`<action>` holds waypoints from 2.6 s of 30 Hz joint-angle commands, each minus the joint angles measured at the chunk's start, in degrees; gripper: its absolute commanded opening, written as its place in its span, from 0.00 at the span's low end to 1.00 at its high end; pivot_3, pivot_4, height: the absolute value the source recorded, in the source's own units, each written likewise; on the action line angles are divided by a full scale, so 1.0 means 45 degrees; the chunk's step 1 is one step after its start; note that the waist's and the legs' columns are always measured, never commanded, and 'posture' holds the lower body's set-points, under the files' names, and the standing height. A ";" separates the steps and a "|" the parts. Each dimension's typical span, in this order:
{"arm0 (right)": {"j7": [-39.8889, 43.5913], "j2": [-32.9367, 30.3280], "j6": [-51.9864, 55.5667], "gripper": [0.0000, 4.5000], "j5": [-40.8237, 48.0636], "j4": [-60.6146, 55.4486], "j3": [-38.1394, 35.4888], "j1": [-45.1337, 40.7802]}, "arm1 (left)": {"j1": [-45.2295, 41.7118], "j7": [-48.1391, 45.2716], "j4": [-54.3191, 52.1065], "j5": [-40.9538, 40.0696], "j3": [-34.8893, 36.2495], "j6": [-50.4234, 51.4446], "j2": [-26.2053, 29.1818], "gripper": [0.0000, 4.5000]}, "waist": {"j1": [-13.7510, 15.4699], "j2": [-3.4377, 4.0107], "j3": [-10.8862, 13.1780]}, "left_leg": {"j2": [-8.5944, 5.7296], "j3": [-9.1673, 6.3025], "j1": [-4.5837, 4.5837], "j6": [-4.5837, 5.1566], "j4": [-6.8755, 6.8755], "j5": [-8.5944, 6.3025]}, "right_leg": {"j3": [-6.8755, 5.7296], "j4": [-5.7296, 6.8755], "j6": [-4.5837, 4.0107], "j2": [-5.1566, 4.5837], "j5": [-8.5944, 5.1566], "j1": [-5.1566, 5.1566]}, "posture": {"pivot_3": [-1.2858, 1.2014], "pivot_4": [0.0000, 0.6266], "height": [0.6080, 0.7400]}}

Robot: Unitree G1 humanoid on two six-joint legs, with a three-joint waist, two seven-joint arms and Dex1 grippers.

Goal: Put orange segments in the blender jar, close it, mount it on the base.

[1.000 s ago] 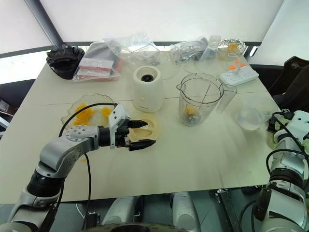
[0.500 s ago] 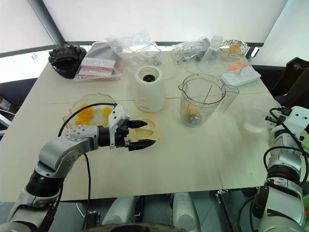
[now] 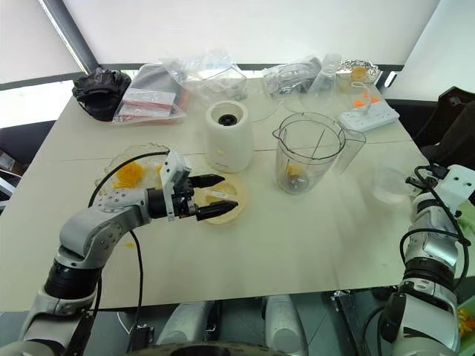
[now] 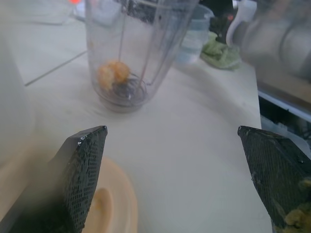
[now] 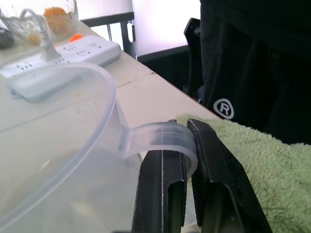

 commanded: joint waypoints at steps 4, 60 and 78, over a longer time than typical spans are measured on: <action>-0.0588 0.0029 0.1104 0.01 0.0844 -0.2733 -0.0573 -0.0159 | -0.0246 -0.0317 0.0104 -0.0139 0.0390 -0.0732 0.0136 1.00 | 0.0007 0.0020 0.0012 | 0.0001 0.0004 -0.0002 0.0001 -0.0009 0.0000 | 0.0011 0.0000 0.0000 -0.0002 0.0000 -0.0013 | 0.52 0.24 1.00; 0.4100 -0.4603 0.4901 0.01 -0.1404 -1.2005 0.1762 -0.0769 | -0.0406 -0.1018 0.1129 0.1187 -0.0369 -0.3032 -0.0141 1.00 | 0.0093 0.0065 0.0040 | -0.0001 0.0028 -0.0035 0.0003 -0.0155 -0.0002 | 0.0012 -0.0042 0.0049 -0.0009 0.0025 -0.0111 | 0.52 0.24 1.00; 0.2737 -0.2512 0.8433 0.01 0.0292 -1.1878 -0.0147 -0.1500 | -0.0399 -0.0833 0.1157 0.1262 -0.0381 -0.3061 -0.0247 1.00 | 0.0108 0.0062 0.0040 | 0.0001 0.0021 -0.0035 0.0002 -0.0153 -0.0001 | 0.0014 -0.0039 0.0048 -0.0011 0.0026 -0.0109 | 0.52 0.24 1.00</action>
